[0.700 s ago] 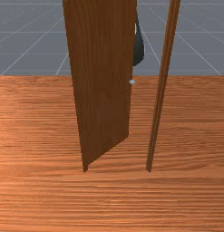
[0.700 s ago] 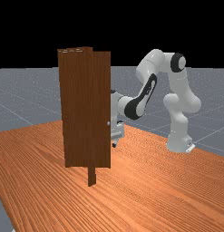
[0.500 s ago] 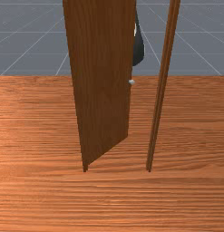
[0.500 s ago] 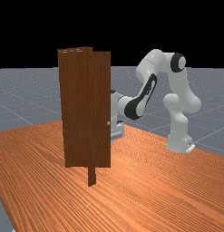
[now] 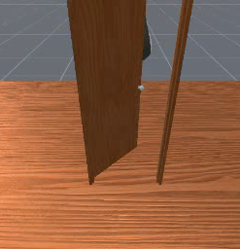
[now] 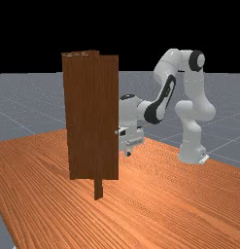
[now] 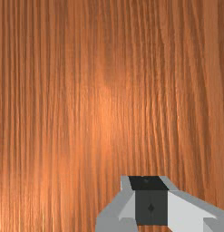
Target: Open the door
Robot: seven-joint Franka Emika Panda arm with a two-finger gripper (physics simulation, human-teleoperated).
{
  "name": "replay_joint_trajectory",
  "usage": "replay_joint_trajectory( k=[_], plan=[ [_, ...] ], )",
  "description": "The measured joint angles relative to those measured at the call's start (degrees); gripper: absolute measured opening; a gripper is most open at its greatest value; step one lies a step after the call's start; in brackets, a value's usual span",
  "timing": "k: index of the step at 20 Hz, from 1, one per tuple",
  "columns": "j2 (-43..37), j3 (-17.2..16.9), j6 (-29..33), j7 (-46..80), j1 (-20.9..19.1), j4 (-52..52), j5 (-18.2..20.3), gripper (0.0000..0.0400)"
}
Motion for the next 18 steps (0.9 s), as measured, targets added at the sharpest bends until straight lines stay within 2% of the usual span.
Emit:
replay_joint_trajectory(
  k=[2,5,6,8,10,11,14,17,18],
  plan=[
    [-2.77,-1.27,1.52,6.10,1.40,-3.87,-6.85,0.0000],
    [-3.61,-1.53,-0.11,9.11,1.29,-3.54,-5.50,0.0000],
    [-3.71,-1.30,-0.52,15.89,1.94,-3.28,-5.44,0.0000],
    [-2.89,0.42,-1.92,37.36,5.64,-1.90,-5.06,0.0000],
    [-0.35,2.95,-3.65,56.16,11.51,1.93,-4.81,0.0000],
    [1.37,4.14,-4.69,59.05,14.46,4.50,-5.16,0.0000],
    [4.80,7.28,-6.45,53.93,19.11,9.62,-6.94,0.0000],
    [5.63,8.52,-6.59,48.02,19.56,10.80,-7.67,0.0000],
    [7.06,9.04,-7.12,42.69,18.94,12.97,-8.15,0.0000]
  ],
)
